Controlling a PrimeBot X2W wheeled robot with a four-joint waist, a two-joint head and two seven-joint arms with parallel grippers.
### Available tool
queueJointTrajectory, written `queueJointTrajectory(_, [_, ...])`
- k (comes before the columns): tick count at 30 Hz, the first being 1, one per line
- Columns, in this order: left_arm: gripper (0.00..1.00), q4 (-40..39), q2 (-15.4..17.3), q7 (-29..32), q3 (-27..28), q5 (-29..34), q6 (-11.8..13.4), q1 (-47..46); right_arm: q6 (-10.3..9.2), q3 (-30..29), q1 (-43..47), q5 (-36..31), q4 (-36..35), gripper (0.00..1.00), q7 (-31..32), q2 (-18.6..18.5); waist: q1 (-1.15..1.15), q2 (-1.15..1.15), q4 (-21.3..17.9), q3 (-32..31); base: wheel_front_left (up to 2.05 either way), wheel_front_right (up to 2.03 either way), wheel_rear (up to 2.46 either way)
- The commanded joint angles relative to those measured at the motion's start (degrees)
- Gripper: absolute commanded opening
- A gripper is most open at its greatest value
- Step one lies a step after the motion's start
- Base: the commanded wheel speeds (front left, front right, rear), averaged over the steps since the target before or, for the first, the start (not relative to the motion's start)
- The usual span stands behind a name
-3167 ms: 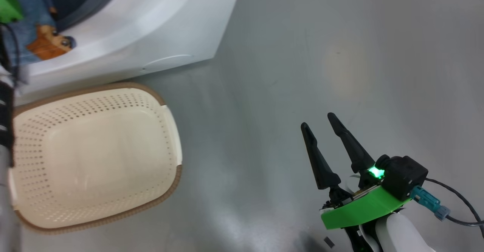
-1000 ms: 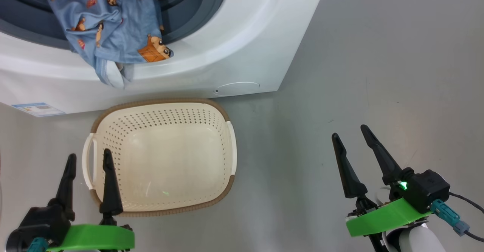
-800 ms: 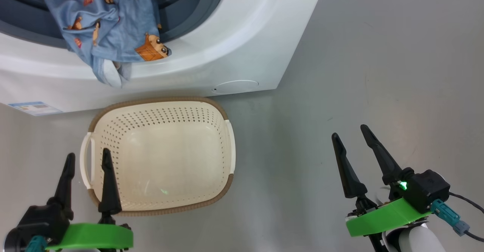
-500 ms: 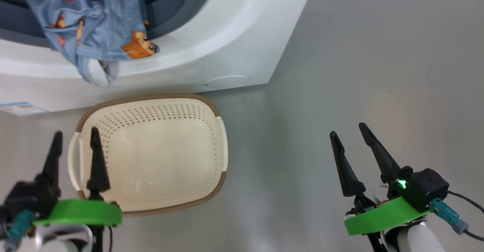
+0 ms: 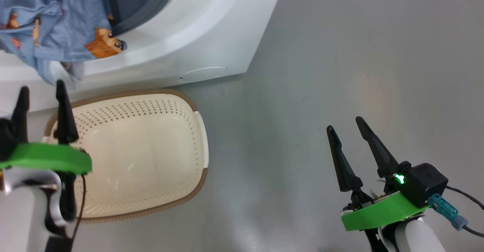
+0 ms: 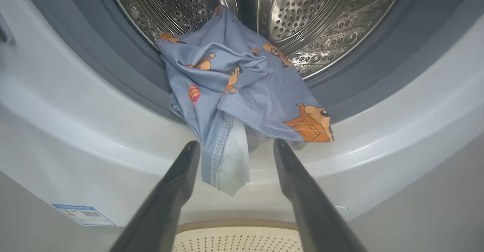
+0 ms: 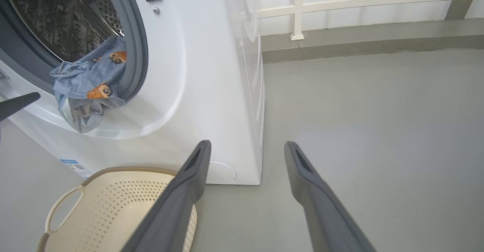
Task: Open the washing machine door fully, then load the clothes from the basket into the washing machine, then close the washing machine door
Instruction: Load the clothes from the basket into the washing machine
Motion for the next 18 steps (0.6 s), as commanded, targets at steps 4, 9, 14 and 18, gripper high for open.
queueJointTrajectory(4, [1.0, 3.0, 2.7, 0.8, 1.6, -0.6, -1.3, -5.1, 0.35, 1.9, -0.6, 0.7, -1.6, 1.0, -0.3, 0.1, 0.0, 0.0, -1.1, 1.0, 0.0, 0.0, 0.0])
queueJointTrajectory(9, [1.0, 6.7, 3.3, 0.5, 1.5, -0.9, -2.2, -8.6, 0.35, 2.2, -1.0, 0.9, -1.6, 1.0, -0.3, 0.2, 0.0, 0.0, -1.6, 1.4, 0.0, 0.0, 0.0])
queueJointTrajectory(14, [1.0, 11.0, 4.2, 0.1, 0.9, -0.6, -3.4, -12.3, 0.35, 2.6, -1.3, 1.0, -1.6, 1.0, -0.3, 0.2, 0.0, 0.0, -2.4, 2.0, 0.0, 0.0, 0.0])
queueJointTrajectory(18, [1.0, 13.8, 4.2, -0.5, 0.3, -0.5, -4.0, -14.6, 0.35, 2.7, -1.3, 1.0, -1.6, 1.0, -0.3, 0.2, 0.0, 0.0, -2.8, 2.3, 0.0, 0.0, 0.0])
